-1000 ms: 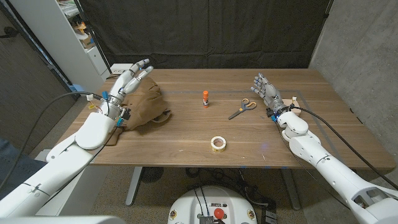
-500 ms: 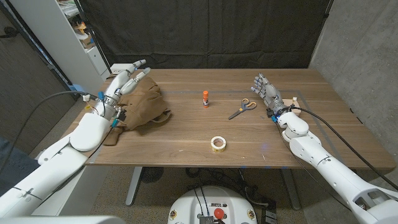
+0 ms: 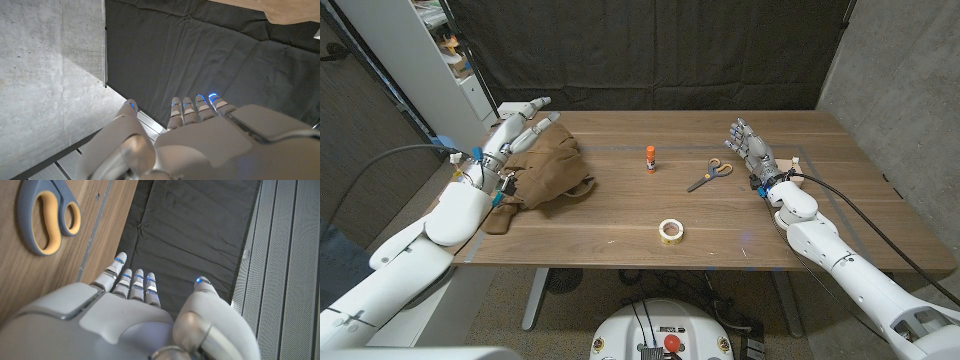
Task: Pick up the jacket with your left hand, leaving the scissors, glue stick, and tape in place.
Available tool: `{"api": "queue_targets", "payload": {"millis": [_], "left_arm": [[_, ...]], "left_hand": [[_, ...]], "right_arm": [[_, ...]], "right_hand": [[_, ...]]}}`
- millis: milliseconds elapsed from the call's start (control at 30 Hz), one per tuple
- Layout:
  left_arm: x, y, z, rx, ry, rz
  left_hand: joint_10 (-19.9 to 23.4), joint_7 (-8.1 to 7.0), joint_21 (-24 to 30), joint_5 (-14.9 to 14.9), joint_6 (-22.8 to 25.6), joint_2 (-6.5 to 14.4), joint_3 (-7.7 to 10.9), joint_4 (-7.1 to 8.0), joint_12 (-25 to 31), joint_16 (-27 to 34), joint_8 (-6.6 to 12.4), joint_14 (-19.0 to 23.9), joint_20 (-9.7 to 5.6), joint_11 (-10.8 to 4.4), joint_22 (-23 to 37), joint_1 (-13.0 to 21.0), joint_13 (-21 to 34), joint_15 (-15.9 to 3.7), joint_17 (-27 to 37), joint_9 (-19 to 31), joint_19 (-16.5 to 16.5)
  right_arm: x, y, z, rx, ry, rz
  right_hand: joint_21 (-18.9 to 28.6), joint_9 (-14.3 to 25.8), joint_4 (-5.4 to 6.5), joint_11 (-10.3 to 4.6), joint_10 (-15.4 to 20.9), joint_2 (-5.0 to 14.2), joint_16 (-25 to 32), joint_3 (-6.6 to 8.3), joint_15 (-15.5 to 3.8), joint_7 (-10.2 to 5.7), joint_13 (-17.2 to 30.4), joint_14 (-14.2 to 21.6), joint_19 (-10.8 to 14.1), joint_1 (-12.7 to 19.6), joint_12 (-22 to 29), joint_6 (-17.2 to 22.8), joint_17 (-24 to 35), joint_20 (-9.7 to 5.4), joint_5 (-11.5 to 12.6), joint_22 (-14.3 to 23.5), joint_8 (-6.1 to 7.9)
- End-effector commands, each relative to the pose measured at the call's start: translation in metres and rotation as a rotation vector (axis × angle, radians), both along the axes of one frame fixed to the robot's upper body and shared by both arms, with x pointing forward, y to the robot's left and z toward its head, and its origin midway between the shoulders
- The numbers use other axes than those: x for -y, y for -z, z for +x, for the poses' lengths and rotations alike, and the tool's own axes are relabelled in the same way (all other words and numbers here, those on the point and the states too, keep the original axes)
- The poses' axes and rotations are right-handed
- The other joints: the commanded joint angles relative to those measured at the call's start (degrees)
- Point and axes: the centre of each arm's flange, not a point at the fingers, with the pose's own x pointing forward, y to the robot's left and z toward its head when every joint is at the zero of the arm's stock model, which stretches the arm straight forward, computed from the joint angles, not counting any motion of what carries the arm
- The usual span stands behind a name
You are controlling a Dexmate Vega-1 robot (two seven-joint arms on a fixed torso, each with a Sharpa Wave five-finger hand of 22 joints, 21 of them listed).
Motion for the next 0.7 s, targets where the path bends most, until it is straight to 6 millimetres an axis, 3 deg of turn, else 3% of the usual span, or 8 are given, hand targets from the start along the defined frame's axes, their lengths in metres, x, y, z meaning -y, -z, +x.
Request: {"api": "queue_targets", "payload": {"millis": [33,700], "left_arm": [[-0.0017,-0.0002,-0.0050,0.008,-0.070,0.044],[-0.0085,-0.0005,-0.0111,0.025,-0.191,0.104]], "left_hand": [[0.7,0.07,0.1,0.1,0.6,0.2,0.23,-0.52,0.3,0.3,0.05,0.4,0.43,-0.18,0.3,0.8,0.0,0.14,0.1,0.1,0.1],[1.1,-0.10,0.0,0.2,1.2,0.3,0.46,-1.10,0.3,0.3,0.15,0.8,0.49,-0.28,0.3,1.4,0.0,-0.06,0.1,0.1,-0.1]], "right_arm": [[0.0019,0.0028,-0.0011,-0.002,0.003,-0.002],[0.0077,0.0070,-0.0054,-0.009,0.013,0.011]], "right_hand": [[-0.2,0.2,-0.11,-0.12,0.5,0.30,0.2,-0.18,0.16,0.13,0.1,0.4,0.5,0.2,0.5,0.4,0.1,-0.05,0.3,0.2,0.45],[-0.6,0.2,-0.16,-0.07,0.5,0.35,0.2,-0.27,0.17,0.06,0.1,0.4,0.6,0.1,0.5,0.5,0.0,-0.02,0.3,0.2,0.46]]}}
